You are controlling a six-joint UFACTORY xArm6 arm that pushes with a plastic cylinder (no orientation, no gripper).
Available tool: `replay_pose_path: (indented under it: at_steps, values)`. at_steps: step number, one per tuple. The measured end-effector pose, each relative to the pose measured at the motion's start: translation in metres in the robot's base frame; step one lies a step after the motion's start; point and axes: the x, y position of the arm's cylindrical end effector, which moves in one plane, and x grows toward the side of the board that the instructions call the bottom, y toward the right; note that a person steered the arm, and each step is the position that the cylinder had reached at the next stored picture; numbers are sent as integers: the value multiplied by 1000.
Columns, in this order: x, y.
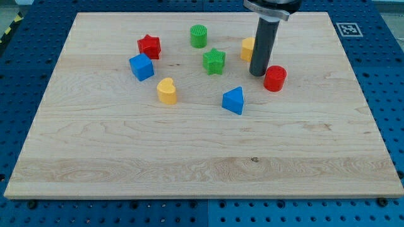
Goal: Slide green star slightly left
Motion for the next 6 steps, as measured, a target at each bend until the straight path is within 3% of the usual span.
replay_pose_path:
  at_steps: [6]
  values:
    - [-33, -102]
